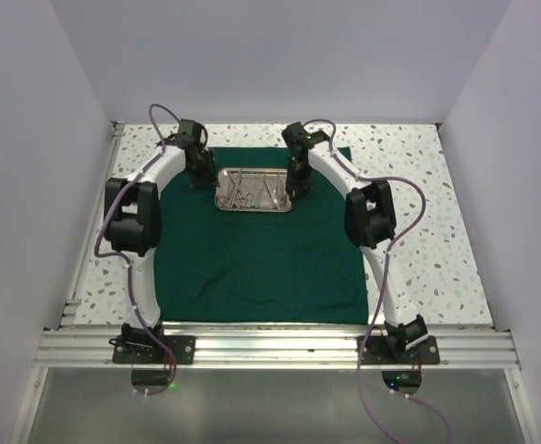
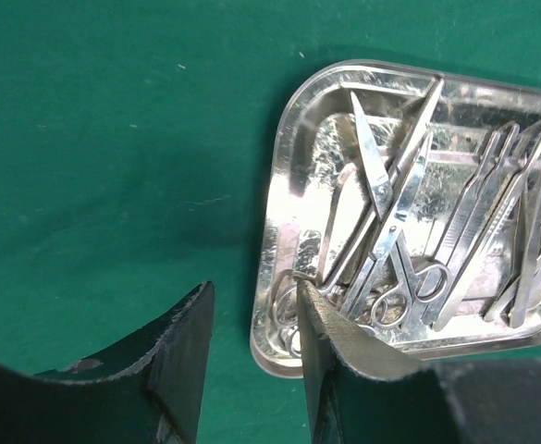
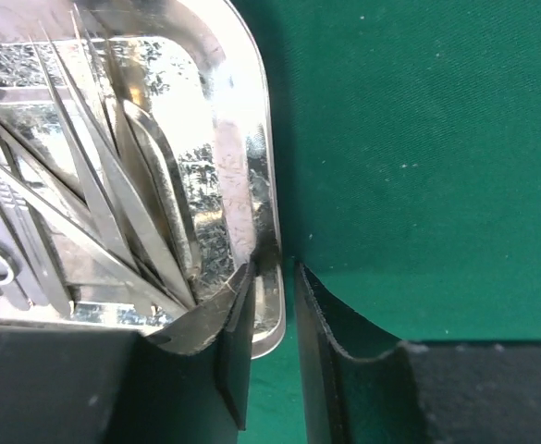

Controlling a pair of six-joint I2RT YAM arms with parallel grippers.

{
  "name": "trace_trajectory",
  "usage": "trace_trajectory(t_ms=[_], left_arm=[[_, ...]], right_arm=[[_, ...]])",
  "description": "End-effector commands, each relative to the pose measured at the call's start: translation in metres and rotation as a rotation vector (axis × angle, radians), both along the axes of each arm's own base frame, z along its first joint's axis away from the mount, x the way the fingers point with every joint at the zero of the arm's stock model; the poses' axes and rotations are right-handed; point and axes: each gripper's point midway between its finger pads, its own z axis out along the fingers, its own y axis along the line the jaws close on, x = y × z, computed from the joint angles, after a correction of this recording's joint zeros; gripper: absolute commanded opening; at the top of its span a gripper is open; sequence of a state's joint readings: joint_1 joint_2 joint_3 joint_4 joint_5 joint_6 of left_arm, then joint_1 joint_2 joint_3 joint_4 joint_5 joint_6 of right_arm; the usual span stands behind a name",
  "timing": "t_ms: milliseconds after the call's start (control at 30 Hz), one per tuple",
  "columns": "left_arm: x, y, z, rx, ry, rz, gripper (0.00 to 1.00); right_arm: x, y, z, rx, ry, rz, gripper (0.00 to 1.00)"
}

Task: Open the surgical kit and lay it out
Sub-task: Move the container from the surgical kit.

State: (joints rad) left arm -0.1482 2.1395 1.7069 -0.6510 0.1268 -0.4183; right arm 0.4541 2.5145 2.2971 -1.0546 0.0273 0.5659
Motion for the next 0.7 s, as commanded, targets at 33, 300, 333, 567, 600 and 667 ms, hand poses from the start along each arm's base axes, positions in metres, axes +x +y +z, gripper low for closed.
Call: trace_trajectory(t_ms=[33,300,333,567,600,667], left_arm=[[-0.003,-0.012,-0.012,0.01,0.011,-0.056,0.43],[-0.012,-0.017,-0.028,0.041,0.051,-0.078,0.2],[-0.014,-0.017,-0.03,0.045,0.056,-0.08,0.16],[-0.024,-0.017,-0.041,0.048,0.088,-0.093,0.0],[-0.024,-0.019,-0.04,0.045,0.083,-0.097,0.0],[-0.024,-0.019,-0.037,0.047,0.075,-0.102,0.0]], right_arm=[[0.002,-0.001,0.003,-0.024,-0.012,-0.003,0.24],[-0.001,-0.005,-0.001,-0.047,0.001,0.002,0.16],[-0.002,-0.005,-0.002,-0.049,0.003,0.005,0.13],[-0.005,-0.007,-0.004,-0.054,0.01,0.01,0.0],[-0.005,-0.007,-0.001,-0.052,0.006,0.011,0.0],[-0.004,-0.008,0.002,-0.053,-0.001,0.012,0.0]])
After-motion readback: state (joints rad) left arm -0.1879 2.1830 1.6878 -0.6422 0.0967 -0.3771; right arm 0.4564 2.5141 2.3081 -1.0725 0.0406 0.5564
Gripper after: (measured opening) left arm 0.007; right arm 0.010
